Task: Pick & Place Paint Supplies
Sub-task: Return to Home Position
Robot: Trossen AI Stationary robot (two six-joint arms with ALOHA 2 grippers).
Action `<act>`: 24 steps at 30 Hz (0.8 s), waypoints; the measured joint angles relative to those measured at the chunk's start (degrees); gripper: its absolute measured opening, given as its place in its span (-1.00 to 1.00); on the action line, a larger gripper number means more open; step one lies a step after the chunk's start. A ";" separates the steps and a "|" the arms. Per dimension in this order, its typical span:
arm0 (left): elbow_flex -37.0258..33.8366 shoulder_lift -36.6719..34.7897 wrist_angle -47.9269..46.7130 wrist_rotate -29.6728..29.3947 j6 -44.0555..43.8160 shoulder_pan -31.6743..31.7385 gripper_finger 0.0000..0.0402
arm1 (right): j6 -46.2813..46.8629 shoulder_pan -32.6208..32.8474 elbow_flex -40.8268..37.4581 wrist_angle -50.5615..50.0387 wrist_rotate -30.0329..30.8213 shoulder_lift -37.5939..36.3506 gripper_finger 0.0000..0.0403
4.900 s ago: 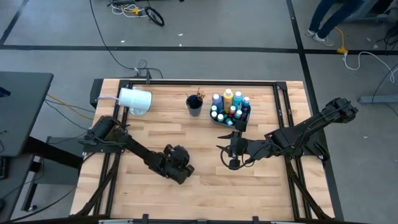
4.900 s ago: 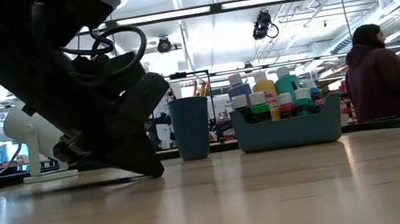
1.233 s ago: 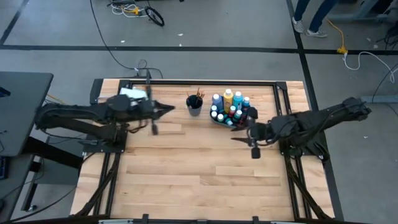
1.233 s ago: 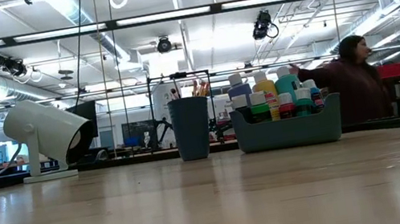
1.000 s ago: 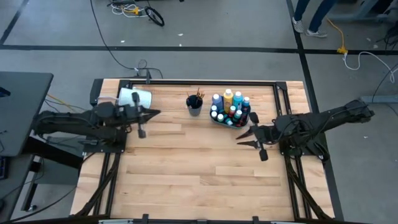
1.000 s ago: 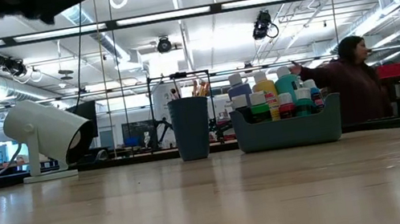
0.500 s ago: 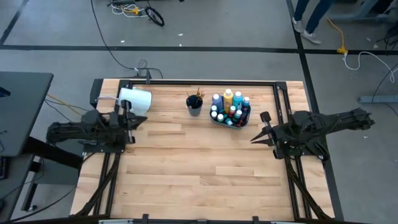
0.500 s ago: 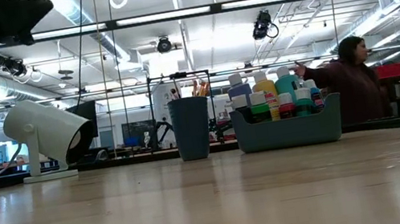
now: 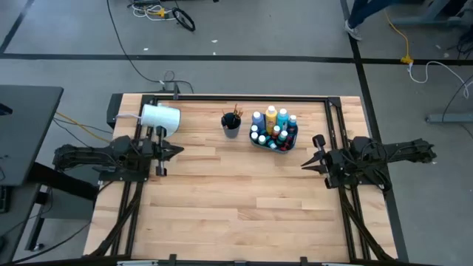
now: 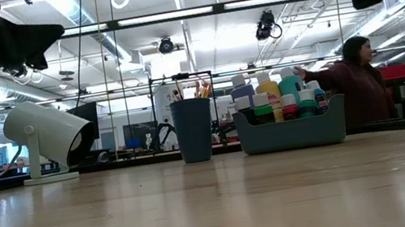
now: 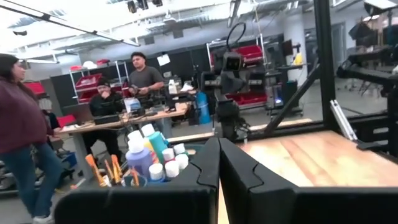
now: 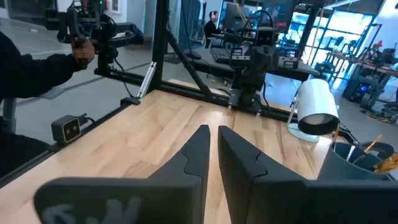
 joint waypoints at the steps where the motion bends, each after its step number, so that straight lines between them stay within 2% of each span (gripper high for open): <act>1: 0.01 0.08 0.44 0.10 0.02 0.01 -0.96 | 0.03 -0.06 -0.91 0.97 -0.04 -0.42 -0.81; 9: 0.07 0.51 0.21 0.14 -2.30 0.01 -0.90 | 1.51 -0.07 -6.18 6.53 -0.46 -1.33 -0.81; 16: 0.07 0.51 0.03 0.07 -2.58 0.01 -0.91 | 4.38 -0.07 -10.41 11.06 -0.55 -1.33 -0.81; 24: 0.07 0.53 -0.57 0.05 -2.60 0.01 -0.91 | 3.29 -0.05 -10.57 9.83 -0.48 -1.22 -0.81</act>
